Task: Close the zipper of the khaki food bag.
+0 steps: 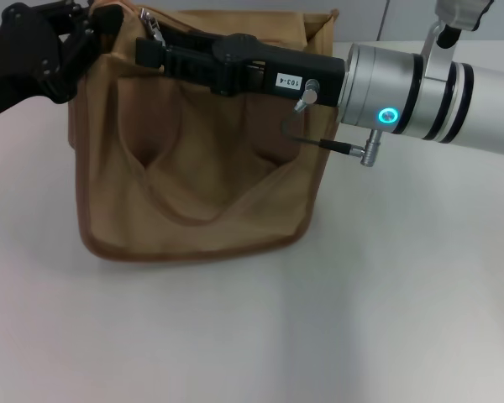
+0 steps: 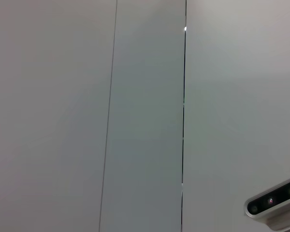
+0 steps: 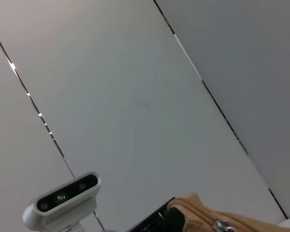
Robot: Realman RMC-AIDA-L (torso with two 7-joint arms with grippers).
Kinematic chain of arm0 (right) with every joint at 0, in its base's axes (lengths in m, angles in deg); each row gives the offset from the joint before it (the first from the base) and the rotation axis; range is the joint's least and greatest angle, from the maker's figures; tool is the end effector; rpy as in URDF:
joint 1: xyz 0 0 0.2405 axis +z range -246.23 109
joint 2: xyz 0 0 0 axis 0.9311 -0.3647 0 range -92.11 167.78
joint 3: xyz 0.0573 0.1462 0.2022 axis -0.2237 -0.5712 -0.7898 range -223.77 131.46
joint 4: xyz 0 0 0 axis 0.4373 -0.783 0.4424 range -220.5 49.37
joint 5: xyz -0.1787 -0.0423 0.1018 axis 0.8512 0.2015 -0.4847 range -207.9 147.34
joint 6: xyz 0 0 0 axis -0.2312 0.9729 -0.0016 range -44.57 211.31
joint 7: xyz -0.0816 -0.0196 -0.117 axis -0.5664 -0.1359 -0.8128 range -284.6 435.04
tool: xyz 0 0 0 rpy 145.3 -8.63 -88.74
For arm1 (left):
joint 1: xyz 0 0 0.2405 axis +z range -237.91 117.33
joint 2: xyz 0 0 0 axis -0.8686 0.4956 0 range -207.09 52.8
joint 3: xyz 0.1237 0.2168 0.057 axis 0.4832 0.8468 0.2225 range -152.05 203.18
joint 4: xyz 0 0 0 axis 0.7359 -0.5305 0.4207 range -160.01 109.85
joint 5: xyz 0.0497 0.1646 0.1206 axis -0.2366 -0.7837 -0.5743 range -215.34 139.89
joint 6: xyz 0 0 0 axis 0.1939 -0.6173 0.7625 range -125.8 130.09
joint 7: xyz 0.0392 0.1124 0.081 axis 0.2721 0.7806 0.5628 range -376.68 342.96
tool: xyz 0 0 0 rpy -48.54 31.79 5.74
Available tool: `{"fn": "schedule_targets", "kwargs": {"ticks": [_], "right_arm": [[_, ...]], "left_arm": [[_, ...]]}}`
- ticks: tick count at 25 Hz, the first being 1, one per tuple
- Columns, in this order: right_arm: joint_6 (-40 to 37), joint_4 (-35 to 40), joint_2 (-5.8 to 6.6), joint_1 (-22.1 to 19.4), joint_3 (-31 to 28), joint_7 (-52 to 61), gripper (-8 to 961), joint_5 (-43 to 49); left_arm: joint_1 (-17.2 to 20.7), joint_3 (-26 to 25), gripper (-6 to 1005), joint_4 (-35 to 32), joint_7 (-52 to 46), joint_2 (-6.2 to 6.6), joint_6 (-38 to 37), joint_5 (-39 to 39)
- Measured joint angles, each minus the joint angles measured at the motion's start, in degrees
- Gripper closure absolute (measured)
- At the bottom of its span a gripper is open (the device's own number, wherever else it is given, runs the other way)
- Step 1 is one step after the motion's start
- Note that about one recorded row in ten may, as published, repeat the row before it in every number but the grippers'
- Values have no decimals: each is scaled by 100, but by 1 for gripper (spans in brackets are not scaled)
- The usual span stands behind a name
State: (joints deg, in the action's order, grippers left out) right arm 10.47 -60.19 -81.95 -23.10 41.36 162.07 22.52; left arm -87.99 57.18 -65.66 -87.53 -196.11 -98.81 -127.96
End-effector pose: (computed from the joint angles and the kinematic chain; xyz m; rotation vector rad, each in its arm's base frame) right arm 0.1034 0.3733 -0.0703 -2.7196 0.8231 1.3207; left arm -0.2327 0.3282 0.0725 -2.3447 -0.2522 -1.2494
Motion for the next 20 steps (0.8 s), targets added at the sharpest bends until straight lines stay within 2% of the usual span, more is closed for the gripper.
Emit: {"fn": "schedule_targets", "kwargs": {"ticks": [8, 14, 20], "right_arm": [[44, 10, -1, 6, 22, 6, 471, -1], [31, 24, -1, -31, -10, -19, 618, 0], [-3, -8, -8, -83, 2, -34, 702, -176]], "left_arm": [[-33, 2, 951, 61, 10, -4, 18, 8], [-11, 4, 951, 177, 90, 3, 30, 121], [-2, 6, 951, 240, 159, 20, 33, 165]]}}
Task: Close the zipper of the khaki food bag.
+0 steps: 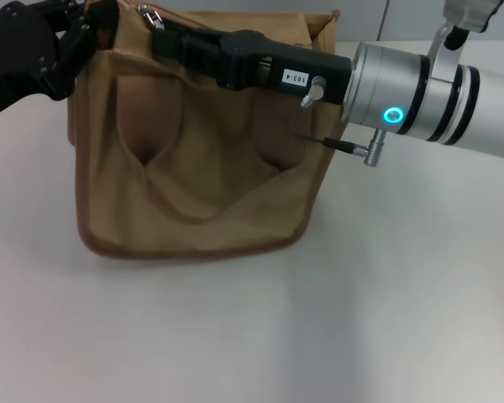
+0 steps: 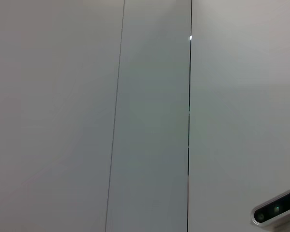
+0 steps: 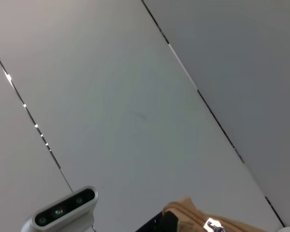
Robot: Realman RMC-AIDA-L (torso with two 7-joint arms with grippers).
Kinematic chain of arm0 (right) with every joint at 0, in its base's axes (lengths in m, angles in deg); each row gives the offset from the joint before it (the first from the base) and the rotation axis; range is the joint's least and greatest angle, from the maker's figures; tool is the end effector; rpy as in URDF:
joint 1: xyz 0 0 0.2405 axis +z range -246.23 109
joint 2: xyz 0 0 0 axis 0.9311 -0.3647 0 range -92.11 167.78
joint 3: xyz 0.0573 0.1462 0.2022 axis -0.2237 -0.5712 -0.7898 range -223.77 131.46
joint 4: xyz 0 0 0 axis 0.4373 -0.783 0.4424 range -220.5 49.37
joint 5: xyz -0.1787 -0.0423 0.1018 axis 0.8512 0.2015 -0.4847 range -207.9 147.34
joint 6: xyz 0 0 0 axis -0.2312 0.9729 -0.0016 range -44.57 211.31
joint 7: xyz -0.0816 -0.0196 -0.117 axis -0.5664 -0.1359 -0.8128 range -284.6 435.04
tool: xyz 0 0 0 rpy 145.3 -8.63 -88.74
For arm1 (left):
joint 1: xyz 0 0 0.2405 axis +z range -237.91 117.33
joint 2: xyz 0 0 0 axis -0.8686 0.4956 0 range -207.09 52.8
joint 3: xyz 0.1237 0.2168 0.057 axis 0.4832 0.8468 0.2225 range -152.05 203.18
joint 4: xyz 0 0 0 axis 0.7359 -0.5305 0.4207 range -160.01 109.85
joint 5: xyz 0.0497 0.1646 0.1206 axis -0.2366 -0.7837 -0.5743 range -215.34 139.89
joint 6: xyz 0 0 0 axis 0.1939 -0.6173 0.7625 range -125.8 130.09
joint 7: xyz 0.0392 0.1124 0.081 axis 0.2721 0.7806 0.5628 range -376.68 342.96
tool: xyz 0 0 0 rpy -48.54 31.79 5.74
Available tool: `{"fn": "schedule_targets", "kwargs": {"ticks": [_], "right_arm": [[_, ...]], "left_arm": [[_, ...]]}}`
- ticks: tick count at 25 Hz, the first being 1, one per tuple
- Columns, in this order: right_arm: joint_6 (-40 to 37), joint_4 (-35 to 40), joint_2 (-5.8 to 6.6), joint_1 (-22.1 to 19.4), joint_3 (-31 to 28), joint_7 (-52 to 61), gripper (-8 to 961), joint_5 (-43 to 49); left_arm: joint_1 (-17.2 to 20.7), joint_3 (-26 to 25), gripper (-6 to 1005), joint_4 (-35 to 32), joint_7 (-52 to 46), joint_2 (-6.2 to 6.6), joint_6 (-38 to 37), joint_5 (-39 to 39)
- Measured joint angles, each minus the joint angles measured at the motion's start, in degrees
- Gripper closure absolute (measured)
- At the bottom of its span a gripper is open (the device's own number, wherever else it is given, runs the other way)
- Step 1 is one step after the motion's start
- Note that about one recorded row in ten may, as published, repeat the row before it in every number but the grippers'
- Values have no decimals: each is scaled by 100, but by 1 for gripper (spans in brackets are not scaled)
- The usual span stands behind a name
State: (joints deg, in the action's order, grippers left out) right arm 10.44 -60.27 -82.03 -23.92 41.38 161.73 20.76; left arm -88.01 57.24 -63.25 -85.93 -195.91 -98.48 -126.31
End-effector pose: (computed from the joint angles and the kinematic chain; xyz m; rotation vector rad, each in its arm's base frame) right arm 0.1067 0.3735 -0.0679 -2.6814 0.8463 1.3541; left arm -0.2350 0.3283 0.0704 -2.3104 -0.2590 -1.2779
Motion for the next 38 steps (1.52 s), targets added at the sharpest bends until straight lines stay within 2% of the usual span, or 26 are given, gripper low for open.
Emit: {"fn": "schedule_targets", "kwargs": {"ticks": [7, 13, 32, 38], "right_arm": [[-120, 16, -2, -49, -36, -1, 866, -33], [-143, 5, -2, -37, -12, 24, 946, -41], [-152, -7, 52, -272, -44, 365, 947, 1], [-231, 13, 108, -608, -250, 493, 948, 7]], "left_arm": [[30, -4, 952, 13, 0, 3, -16, 2], [53, -23, 952, 13, -1, 3, -34, 2], [275, -32, 952, 11, -1, 4, -94, 208], [350, -49, 952, 17, 4, 3, -75, 213]]}}
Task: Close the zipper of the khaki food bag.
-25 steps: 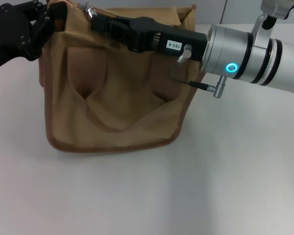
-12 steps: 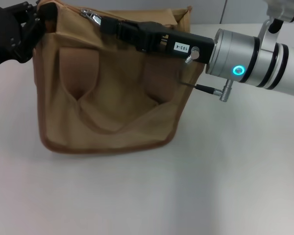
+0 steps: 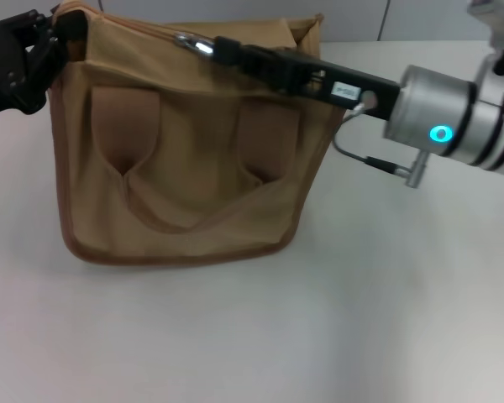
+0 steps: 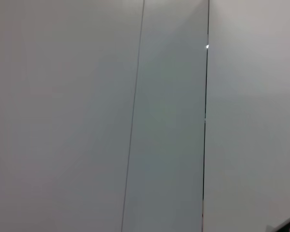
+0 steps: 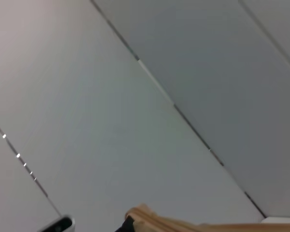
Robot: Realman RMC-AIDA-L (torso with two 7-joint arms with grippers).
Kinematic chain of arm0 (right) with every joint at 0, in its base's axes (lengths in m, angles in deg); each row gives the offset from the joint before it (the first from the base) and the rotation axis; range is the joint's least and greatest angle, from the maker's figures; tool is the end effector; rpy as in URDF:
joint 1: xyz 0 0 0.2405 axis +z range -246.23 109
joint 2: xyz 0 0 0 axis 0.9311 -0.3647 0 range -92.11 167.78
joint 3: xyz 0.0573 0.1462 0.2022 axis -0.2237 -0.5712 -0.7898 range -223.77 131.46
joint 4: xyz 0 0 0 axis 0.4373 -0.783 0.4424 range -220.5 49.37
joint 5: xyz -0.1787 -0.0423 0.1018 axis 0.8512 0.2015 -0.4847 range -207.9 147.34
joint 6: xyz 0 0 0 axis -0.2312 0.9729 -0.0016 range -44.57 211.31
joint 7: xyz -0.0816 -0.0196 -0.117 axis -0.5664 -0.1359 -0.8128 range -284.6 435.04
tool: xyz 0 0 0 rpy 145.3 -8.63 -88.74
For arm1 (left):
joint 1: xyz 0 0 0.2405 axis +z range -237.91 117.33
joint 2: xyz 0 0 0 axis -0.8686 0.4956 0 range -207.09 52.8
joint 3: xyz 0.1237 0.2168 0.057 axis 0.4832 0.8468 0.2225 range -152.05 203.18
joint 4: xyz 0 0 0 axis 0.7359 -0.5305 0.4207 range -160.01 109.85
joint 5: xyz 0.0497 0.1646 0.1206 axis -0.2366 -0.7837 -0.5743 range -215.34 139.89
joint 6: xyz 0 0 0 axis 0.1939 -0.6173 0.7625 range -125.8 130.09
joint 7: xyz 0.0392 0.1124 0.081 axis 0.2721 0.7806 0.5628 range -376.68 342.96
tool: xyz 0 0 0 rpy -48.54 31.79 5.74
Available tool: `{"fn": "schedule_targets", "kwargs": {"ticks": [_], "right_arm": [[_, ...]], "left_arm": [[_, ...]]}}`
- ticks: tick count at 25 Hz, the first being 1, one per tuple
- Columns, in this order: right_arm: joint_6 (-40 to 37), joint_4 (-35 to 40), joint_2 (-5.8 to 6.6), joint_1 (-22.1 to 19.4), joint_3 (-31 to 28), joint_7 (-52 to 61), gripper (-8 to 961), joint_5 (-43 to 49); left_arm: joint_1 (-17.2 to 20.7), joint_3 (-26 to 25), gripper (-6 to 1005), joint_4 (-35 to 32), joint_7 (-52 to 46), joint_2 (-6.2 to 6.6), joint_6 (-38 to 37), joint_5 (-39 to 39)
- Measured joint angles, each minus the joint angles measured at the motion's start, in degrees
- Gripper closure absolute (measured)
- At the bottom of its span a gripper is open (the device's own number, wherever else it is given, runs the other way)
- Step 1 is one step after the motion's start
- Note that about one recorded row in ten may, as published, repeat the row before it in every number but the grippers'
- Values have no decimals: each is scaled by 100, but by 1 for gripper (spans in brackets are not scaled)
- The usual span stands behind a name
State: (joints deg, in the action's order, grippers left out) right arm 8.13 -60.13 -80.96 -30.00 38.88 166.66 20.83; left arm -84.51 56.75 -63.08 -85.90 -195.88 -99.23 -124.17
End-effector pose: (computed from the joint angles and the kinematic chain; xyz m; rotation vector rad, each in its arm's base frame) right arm 0.1468 0.3649 -0.0526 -2.5602 1.0622 1.4012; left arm -0.2527 0.3132 0.0762 -2.2462 -0.3084 -1.2883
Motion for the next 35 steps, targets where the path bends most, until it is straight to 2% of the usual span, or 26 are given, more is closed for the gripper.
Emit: {"fn": "schedule_targets", "kwargs": {"ticks": [8, 15, 24, 29, 35], "right_arm": [[-459, -8, 186, -668, -497, 32, 948, 9], [-778, -10, 195, -1033, -704, -328, 948, 13], [-1312, -27, 125, -1501, -1401, -780, 949, 14], [-1548, -240, 94, -1619, -1422, -1571, 931, 14], [-1842, -355, -5, -1809, -1430, -2409, 719, 5]], "left_arm": [[33, -27, 952, 227, 140, 14, 115, 14], [100, -20, 952, 376, 153, 12, 224, 11], [192, -55, 952, 736, 457, 12, 372, 6], [296, 23, 952, 1139, 1371, 2, 365, -18], [480, -52, 792, 1378, 1608, 7, 281, 185]]}}
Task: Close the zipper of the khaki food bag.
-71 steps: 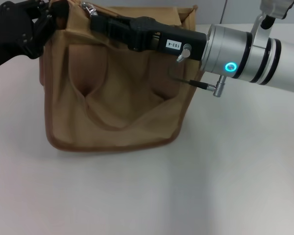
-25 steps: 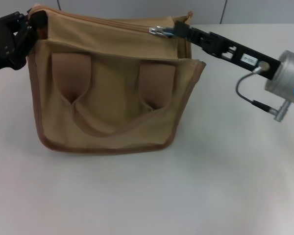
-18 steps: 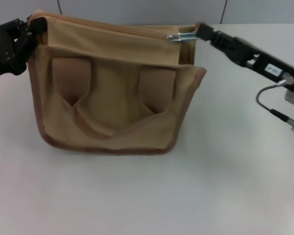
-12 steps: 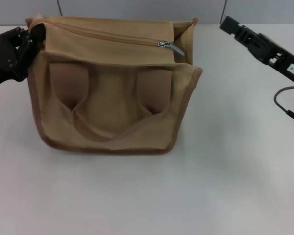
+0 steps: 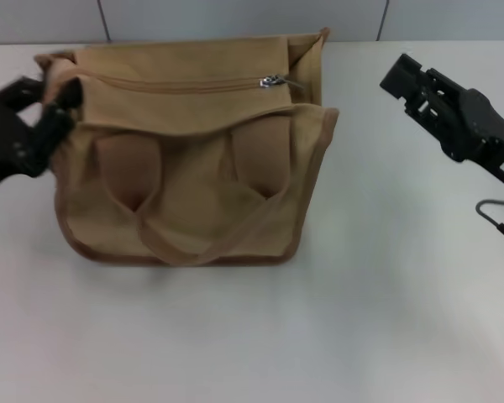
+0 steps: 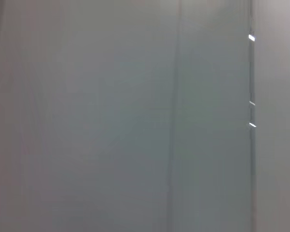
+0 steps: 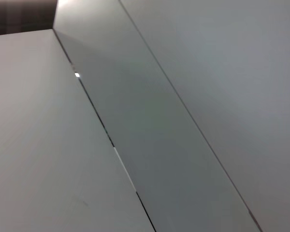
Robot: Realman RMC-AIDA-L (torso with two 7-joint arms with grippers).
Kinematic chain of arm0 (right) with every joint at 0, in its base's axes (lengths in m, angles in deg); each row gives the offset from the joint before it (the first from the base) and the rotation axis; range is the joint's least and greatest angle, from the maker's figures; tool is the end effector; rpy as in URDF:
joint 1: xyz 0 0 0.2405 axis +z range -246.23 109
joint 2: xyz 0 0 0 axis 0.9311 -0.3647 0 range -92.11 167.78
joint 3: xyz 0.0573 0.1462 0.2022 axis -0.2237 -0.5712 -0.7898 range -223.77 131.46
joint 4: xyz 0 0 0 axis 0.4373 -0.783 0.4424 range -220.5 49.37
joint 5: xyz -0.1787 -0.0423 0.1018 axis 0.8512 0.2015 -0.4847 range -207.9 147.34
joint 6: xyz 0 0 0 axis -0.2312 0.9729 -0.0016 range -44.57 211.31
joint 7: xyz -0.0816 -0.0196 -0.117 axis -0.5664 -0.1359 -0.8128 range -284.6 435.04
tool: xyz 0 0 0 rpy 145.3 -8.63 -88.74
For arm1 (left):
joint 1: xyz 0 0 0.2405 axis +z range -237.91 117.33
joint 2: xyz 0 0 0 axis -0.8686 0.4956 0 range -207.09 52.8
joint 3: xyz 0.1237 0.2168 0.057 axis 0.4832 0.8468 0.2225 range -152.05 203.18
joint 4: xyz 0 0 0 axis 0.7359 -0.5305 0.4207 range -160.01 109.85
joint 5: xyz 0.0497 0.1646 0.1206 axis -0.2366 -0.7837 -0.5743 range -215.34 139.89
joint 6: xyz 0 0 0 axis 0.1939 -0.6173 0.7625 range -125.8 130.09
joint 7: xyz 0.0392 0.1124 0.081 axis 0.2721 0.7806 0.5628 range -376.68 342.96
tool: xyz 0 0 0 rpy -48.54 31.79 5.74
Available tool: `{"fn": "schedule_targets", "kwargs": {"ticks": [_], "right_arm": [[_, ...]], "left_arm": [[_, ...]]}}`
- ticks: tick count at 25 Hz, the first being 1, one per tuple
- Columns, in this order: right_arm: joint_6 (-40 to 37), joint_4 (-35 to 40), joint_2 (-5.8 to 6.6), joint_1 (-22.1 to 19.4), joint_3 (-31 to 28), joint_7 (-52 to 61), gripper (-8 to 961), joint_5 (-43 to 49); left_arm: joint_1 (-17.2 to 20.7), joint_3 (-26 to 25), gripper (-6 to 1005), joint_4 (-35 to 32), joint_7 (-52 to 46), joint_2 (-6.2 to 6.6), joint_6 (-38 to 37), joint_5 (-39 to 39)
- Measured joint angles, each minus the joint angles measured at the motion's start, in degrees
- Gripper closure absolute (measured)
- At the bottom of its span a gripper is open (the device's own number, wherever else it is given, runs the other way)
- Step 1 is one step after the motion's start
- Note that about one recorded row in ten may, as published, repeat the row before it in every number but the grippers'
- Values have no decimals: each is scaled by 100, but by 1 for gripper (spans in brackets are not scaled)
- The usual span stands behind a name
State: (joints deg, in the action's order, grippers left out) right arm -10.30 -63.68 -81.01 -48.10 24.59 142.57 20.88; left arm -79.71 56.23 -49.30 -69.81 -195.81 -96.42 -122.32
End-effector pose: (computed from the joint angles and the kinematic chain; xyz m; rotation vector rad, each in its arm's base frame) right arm 0.2459 0.2911 -0.0035 -2.2060 0.7127 1.5473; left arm -0.2960 0.2821 0.0420 -2.0957 -0.3791 -1.2065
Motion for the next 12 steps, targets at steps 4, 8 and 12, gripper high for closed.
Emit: {"fn": "schedule_targets", "kwargs": {"ticks": [4, 8, 12], "right_arm": [[-362, -117, -43, -124, -147, -527, 568, -40], [-605, -367, -51, -133, -285, -828, 409, -43], [-920, -459, -44, -136, -262, -1058, 286, -1]], "left_arm": [[231, -234, 671, 32, -60, 7, -183, 581], [452, -289, 541, 20, -163, 33, -386, 906], [718, -182, 381, -26, -253, 110, -602, 780]]}}
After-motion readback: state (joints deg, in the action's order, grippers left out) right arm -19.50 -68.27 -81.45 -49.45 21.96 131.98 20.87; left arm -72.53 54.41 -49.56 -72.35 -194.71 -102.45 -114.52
